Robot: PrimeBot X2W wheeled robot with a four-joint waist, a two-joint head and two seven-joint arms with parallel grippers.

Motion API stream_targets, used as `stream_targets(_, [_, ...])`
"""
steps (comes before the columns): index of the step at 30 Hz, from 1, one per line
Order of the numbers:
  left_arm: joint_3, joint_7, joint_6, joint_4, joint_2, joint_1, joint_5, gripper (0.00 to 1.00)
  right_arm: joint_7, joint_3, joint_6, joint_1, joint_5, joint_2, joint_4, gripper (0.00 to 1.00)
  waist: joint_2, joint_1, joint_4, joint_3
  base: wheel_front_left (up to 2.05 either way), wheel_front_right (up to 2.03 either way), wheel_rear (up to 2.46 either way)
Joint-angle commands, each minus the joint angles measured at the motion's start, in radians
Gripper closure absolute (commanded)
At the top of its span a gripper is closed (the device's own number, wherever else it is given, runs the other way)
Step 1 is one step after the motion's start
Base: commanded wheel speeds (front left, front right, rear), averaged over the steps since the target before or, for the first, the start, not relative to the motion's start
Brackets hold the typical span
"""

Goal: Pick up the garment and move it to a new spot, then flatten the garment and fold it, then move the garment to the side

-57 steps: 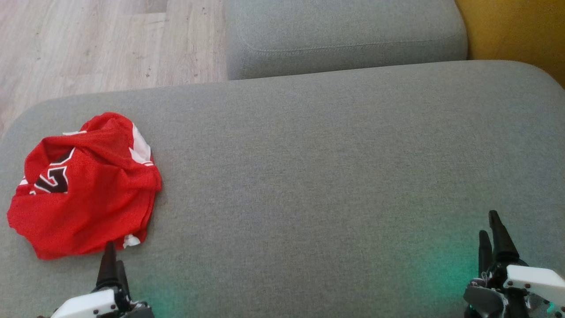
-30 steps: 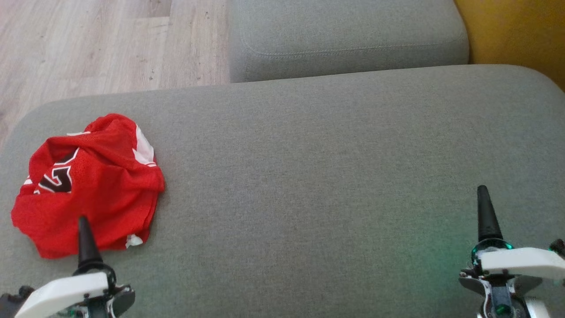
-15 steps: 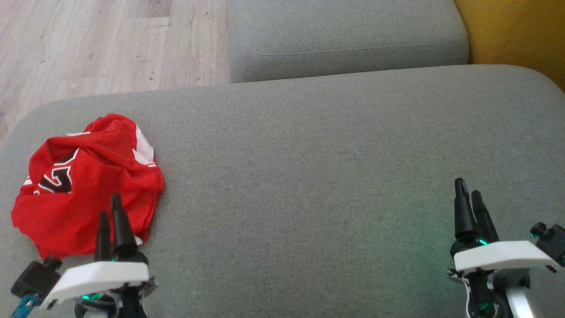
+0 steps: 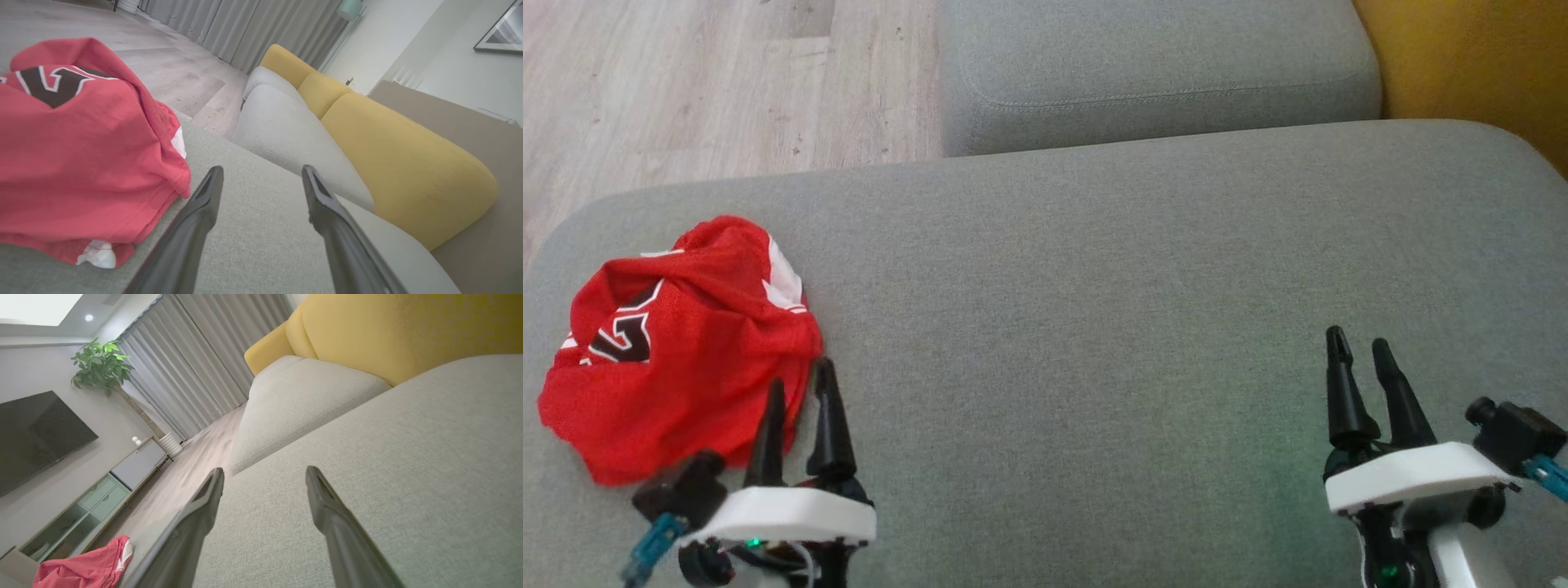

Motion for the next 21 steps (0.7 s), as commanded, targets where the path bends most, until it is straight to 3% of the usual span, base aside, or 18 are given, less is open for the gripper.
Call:
stream_targets(1, [0.002, -0.012, 0.009, -0.032, 0.022, -0.028, 0.033, 0.00, -0.016, 0.021, 0.000, -0.045, -0.041, -0.006, -0.048, 0.00, 0.0000, 0.0000, -0.001, -0.001, 0.00, 0.00, 0.00])
stream_targets(21, [-0.187, -0.072, 0.118, 0.015, 0.106, -0.056, 0.282, 0.00, -0.075, 0.073, -0.001, -0.036, -0.348, -0.007, -0.088, 0.00, 0.0000, 0.0000, -0.007, -0.012, 0.00, 0.00, 0.00])
